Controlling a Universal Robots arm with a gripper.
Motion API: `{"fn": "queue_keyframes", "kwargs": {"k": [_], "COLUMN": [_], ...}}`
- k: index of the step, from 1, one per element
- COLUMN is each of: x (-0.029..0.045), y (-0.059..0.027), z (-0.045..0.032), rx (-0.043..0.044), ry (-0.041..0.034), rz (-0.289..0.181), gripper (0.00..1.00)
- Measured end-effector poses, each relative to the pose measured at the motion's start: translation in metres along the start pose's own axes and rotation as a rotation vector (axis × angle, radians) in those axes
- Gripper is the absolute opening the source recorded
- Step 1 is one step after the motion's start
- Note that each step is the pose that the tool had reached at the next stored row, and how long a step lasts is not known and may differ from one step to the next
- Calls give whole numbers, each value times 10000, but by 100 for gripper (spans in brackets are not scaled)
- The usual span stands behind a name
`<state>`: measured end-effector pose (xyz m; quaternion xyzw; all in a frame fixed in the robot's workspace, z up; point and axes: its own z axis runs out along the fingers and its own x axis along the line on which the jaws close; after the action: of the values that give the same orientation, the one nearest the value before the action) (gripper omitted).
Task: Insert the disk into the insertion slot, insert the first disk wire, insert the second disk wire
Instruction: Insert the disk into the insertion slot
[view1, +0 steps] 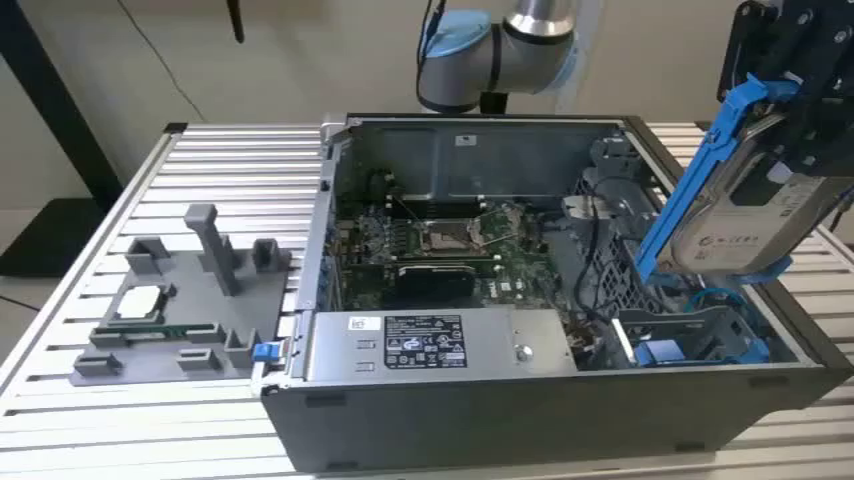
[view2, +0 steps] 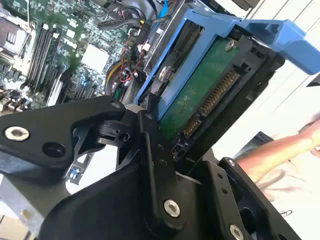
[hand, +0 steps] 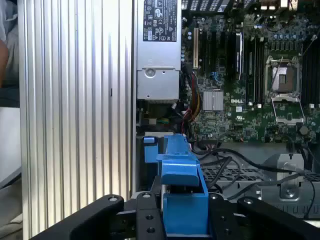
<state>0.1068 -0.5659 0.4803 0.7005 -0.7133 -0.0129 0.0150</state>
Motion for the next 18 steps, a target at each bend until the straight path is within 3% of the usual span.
{"fn": "queue_keyframes", "kwargs": {"k": [18], "x": [6], "y": [-14], "z": [25], "rx": [0], "ry": [0], "rz": [1], "gripper": [0]}}
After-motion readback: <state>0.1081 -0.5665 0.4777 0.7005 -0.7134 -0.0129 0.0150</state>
